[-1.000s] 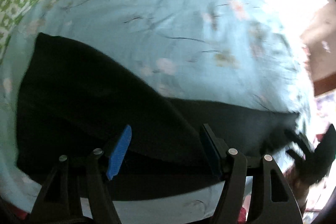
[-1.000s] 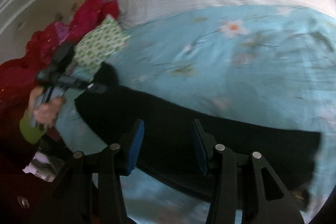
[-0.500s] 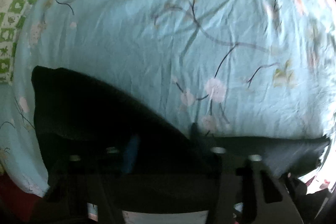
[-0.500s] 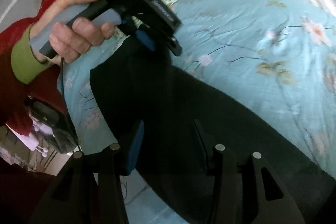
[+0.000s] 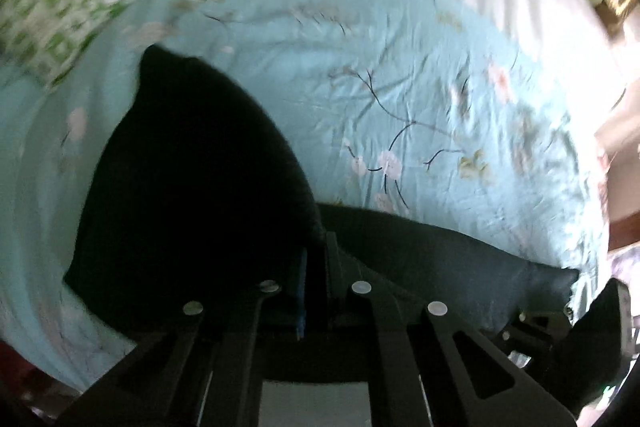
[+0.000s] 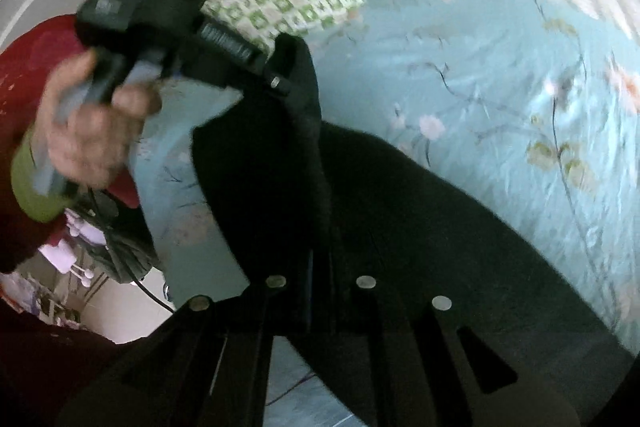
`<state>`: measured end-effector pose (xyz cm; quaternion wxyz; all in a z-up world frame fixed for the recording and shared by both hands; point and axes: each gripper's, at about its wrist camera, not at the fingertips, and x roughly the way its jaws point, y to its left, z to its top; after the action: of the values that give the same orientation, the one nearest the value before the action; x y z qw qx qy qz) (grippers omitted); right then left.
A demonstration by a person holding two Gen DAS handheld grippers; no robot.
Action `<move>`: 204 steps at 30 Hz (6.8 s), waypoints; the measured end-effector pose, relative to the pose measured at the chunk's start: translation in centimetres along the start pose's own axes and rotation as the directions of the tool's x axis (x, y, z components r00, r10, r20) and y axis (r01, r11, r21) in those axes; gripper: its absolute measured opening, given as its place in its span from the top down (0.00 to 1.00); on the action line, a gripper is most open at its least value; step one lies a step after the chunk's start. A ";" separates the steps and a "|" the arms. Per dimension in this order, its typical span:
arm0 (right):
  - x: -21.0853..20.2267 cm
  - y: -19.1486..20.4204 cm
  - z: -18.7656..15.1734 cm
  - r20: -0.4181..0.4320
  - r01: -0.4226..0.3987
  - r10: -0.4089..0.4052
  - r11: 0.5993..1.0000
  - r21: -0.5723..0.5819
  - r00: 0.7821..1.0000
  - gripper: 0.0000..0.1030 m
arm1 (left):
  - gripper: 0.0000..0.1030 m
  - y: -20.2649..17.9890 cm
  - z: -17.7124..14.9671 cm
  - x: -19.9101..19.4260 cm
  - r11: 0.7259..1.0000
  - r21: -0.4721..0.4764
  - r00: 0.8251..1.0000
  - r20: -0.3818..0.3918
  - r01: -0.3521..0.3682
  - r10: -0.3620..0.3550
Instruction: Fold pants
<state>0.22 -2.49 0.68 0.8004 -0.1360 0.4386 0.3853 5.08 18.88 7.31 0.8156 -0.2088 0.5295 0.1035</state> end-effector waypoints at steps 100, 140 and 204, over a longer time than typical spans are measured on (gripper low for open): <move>6.0 0.2 9.2 -0.110 0.215 -0.233 0.965 -0.152 0.966 0.91 | 0.82 16.5 -8.7 -4.7 0.952 -0.273 0.942 0.332 0.140 -0.044; -12.4 -3.4 -7.0 0.054 0.419 -0.501 0.773 0.477 0.864 0.59 | 0.47 2.8 -8.0 -3.9 0.982 0.189 0.961 0.269 0.020 -0.071; -20.7 -11.6 -19.5 0.129 0.252 -0.599 0.510 0.822 0.790 0.61 | 0.50 -41.8 -8.9 16.6 0.396 0.772 0.865 -0.479 0.496 -0.149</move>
<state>-9.52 -31.34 4.69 0.9204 0.1938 0.3376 -0.0352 21.04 -23.27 -1.22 0.7051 0.1255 0.5835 -0.3829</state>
